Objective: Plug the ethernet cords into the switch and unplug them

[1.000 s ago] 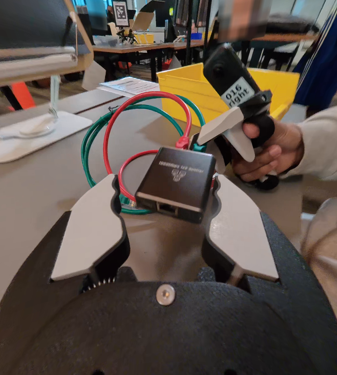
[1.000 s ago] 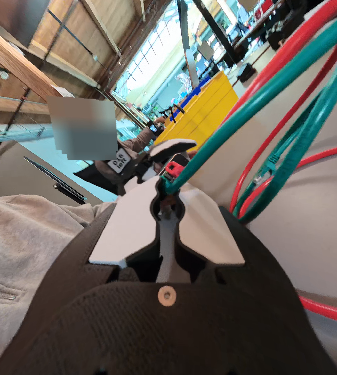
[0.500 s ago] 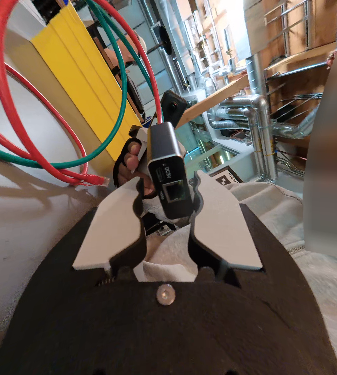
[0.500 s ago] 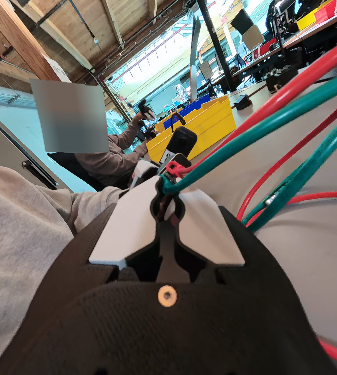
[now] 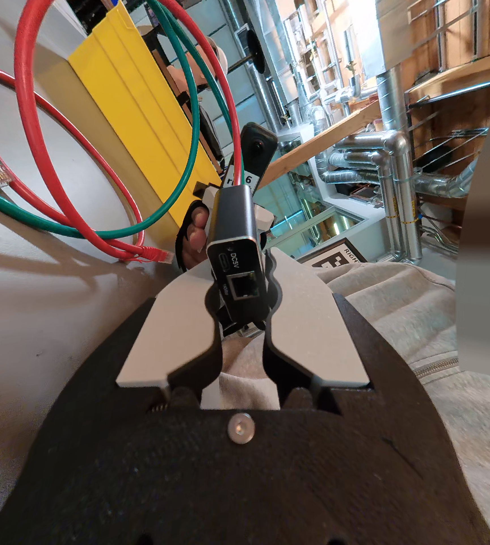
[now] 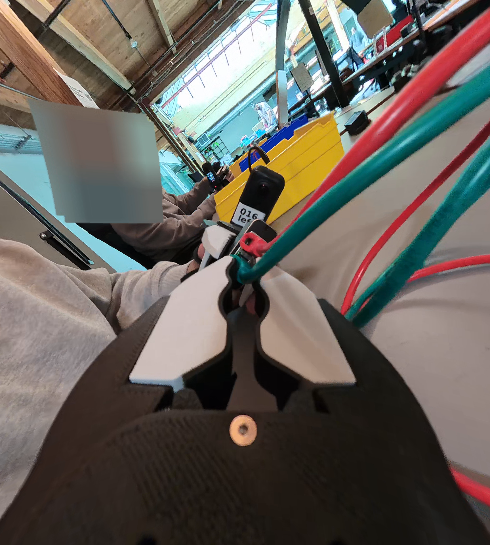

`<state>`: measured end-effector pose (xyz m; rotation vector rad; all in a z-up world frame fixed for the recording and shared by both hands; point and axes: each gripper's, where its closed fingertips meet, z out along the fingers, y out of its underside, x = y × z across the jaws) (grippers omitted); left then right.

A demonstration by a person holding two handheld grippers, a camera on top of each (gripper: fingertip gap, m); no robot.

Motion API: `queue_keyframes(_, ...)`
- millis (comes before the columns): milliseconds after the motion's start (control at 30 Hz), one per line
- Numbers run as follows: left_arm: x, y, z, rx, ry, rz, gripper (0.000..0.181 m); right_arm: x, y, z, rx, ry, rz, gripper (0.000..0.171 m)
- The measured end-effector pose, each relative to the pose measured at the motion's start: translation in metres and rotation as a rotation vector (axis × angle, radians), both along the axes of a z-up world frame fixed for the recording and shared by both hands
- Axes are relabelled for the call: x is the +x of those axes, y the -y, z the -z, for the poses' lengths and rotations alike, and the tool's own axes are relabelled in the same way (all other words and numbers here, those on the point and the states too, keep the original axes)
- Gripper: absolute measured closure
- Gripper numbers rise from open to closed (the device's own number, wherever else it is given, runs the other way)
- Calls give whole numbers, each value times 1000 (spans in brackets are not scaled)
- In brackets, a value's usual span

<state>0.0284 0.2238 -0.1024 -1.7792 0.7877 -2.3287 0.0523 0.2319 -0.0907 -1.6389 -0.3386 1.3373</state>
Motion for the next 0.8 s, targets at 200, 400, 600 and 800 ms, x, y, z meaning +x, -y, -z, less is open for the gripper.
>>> queue_keyframes(200, 1, 1, 6, 35, -40, -2, 155, 0, 4, 9, -138, -67, -81, 161)
queue_keyframes(400, 3, 1, 12, 77, -85, -26, 157, 0, 4, 16, -186, -57, -81, 161)
queue_keyframes(600, 4, 2, 16, 90, -112, -27, 157, 1, 4, 19, -223, -71, -79, 160)
queue_keyframes(800, 4, 1, 12, 84, -88, -26, 157, 0, 1, 13, -227, -129, -84, 160)
